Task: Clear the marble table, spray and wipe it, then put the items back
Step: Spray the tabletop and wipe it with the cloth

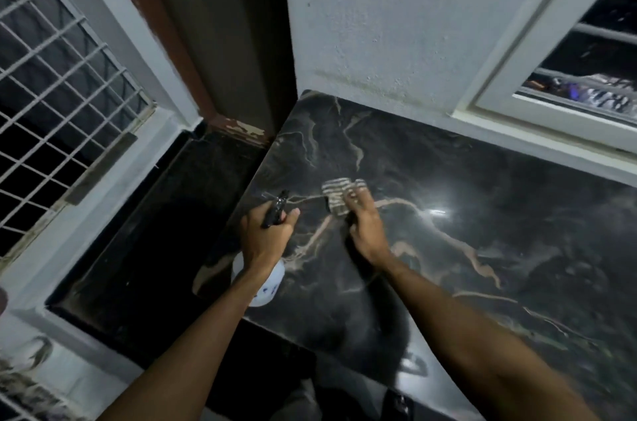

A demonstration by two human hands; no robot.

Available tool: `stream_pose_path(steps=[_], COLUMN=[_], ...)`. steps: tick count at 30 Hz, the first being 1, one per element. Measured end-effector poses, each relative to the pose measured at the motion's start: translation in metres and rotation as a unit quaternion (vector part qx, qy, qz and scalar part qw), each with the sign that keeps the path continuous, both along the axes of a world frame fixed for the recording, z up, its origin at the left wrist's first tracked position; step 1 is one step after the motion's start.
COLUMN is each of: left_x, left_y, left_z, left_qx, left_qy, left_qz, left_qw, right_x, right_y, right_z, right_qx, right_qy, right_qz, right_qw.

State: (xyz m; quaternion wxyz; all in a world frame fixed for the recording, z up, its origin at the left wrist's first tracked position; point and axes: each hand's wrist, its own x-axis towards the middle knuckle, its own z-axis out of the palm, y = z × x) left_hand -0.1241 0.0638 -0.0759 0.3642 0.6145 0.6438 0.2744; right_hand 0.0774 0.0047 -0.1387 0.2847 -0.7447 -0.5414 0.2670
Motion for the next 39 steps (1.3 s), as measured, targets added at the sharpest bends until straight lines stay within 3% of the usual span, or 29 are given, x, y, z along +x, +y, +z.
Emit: stream_pose_path(steps=[1,4,5,7,9,13,16,18,24,28,31,32,34,36,37,39], left_x=[0.008,0.047,0.062,0.091,0.119,0.186,0.231,0.255,0.295,0.286,0.259,0.247,0.223,0.199,0.187,0.158], left_y=[-0.012,-0.061,-0.076,-0.102,-0.124,-0.174,-0.202,-0.213,-0.214,-0.203,-0.187,-0.182,-0.173,-0.164,-0.16,-0.149], left_z=[0.0,0.005,0.006,0.003,-0.003,-0.007,-0.014,-0.016,-0.008,-0.003,-0.003,-0.003,-0.001,0.001,0.001,0.0], left_qx=[0.001,0.036,0.035,0.004,-0.02,-0.043,-0.032,-0.045,-0.046,0.007,0.036,0.047,0.059,0.068,0.069,0.062], left_qy=[0.001,0.01,0.007,-0.012,-0.013,0.002,0.014,0.015,0.035,0.023,0.009,0.006,0.012,0.011,0.006,-0.014], left_qz=[-0.007,-0.043,-0.048,-0.053,-0.068,-0.117,-0.129,-0.142,-0.161,-0.165,-0.161,-0.153,-0.135,-0.12,-0.111,-0.087], left_qw=[1.0,0.998,0.998,0.999,0.997,0.992,0.991,0.989,0.985,0.986,0.986,0.987,0.989,0.99,0.991,0.994], right_x=[0.007,0.029,0.043,0.077,0.11,0.176,0.233,0.26,0.287,0.269,0.26,0.245,0.205,0.186,0.186,0.179], right_y=[-0.014,-0.089,-0.112,-0.145,-0.172,-0.242,-0.277,-0.294,-0.286,-0.246,-0.203,-0.188,-0.168,-0.152,-0.138,-0.113], right_z=[0.004,0.014,0.014,0.017,0.021,0.022,0.013,0.01,0.0,-0.001,0.007,0.008,0.005,0.001,0.001,0.0], right_qx=[-0.017,0.001,0.004,0.004,-0.012,-0.018,-0.033,-0.05,-0.048,-0.013,-0.027,-0.016,0.017,0.026,0.03,-0.004], right_qy=[-0.01,-0.071,-0.063,-0.016,-0.005,-0.052,-0.014,-0.025,-0.039,-0.04,-0.006,-0.008,-0.028,-0.037,-0.036,-0.021], right_qz=[-0.041,0.156,0.174,0.025,-0.123,-0.055,-0.294,-0.341,-0.321,-0.192,-0.26,-0.242,-0.086,0.038,0.026,-0.103], right_qw=[0.999,0.985,0.983,1.0,0.992,0.997,0.955,0.938,0.945,0.98,0.965,0.97,0.996,0.998,0.999,0.994])
